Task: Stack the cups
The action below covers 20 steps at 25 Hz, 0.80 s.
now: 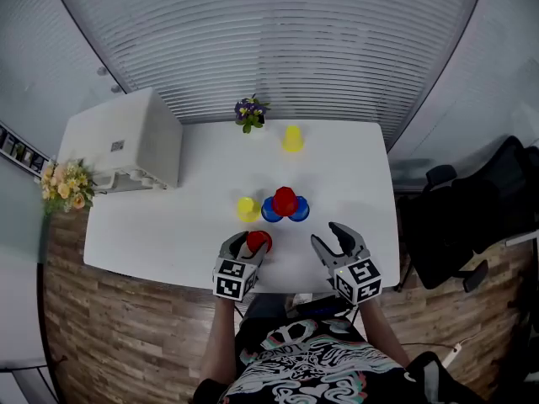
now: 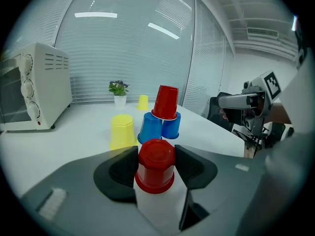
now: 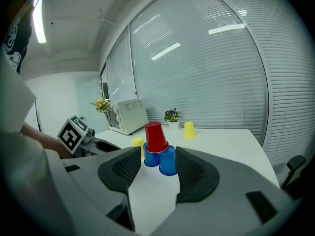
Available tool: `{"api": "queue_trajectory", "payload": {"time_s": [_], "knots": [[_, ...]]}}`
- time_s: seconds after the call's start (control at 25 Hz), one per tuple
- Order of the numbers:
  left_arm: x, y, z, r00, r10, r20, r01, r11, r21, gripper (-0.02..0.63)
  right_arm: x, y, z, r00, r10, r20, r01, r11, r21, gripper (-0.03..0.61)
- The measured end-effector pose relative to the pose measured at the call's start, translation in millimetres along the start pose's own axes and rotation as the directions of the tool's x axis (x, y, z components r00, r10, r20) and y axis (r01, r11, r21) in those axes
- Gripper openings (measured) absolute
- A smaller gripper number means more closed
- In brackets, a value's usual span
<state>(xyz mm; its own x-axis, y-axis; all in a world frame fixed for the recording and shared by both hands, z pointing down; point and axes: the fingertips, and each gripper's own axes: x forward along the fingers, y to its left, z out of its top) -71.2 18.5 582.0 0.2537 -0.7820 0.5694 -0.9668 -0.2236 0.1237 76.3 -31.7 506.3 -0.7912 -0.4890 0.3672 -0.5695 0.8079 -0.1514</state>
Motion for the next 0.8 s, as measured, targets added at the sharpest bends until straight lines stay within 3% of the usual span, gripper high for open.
{"api": "queue_trajectory", "payload": {"time_s": [0.16,0.4,0.8], "knots": [[2.0,0.7,-0.1,1.0,0.012,0.029,-0.012,1.0,0.021,0.23,3.1,3.6,1.4,1.0,-0.001,-0.002,0.001,1.0,-0.006,0.216],[-1.0,0.7,5.1,0.998,0.006,0.061,-0.005,1.0,-0.013,0.229,5.4,4.6,3.3,1.0,-0.009,-0.005,0.009,1.0,-0.01,0.213],[-27.5,13.1,56.1,0.988,0.049,0.148,-0.055,0.998,0.035,0.229,11.0,0.6,7.5,1.0,-0.003,0.009,0.003,1.0,0.005,0.21]]}}
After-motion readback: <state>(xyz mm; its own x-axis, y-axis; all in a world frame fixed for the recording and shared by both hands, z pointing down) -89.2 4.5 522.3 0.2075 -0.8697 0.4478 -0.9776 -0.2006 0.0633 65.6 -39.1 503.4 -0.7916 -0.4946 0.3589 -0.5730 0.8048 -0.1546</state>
